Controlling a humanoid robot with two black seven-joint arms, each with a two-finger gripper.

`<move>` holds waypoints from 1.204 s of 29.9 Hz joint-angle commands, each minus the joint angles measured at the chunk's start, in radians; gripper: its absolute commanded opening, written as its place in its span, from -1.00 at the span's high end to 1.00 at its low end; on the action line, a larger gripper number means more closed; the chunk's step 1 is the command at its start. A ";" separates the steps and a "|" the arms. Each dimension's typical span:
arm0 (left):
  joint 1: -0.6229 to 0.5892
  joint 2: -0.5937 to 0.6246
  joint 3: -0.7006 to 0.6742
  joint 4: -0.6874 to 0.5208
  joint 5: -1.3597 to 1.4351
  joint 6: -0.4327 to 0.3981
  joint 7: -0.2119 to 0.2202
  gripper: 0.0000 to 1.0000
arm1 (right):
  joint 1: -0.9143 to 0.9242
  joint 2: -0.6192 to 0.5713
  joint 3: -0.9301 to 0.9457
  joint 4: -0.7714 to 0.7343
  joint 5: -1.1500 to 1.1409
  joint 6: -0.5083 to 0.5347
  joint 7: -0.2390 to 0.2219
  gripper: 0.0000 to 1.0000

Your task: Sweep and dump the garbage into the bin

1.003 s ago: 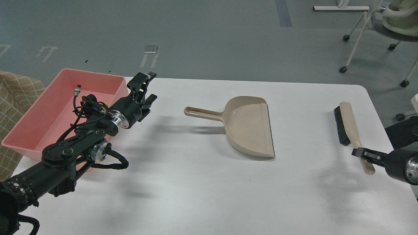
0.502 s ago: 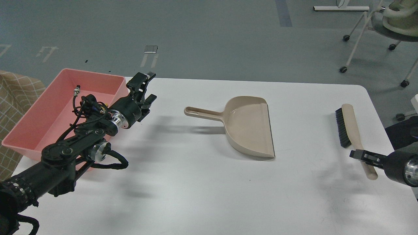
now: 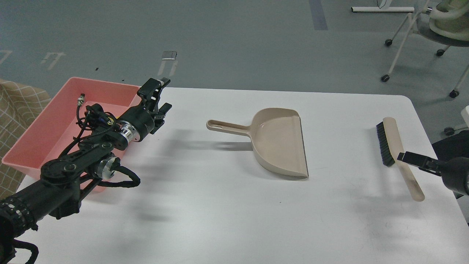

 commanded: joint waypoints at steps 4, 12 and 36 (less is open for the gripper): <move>-0.031 0.075 -0.012 -0.066 -0.116 -0.015 -0.009 -0.95 | 0.011 -0.030 0.246 0.007 0.131 0.000 0.001 -0.99; -0.034 0.081 -0.228 -0.064 -0.160 -0.079 -0.008 -0.96 | 0.127 0.180 0.461 -0.033 0.273 0.000 0.001 -0.99; -0.019 0.051 -0.438 -0.021 -0.231 -0.187 -0.001 -0.95 | 0.486 0.860 0.478 -0.393 0.733 -0.206 0.013 -1.00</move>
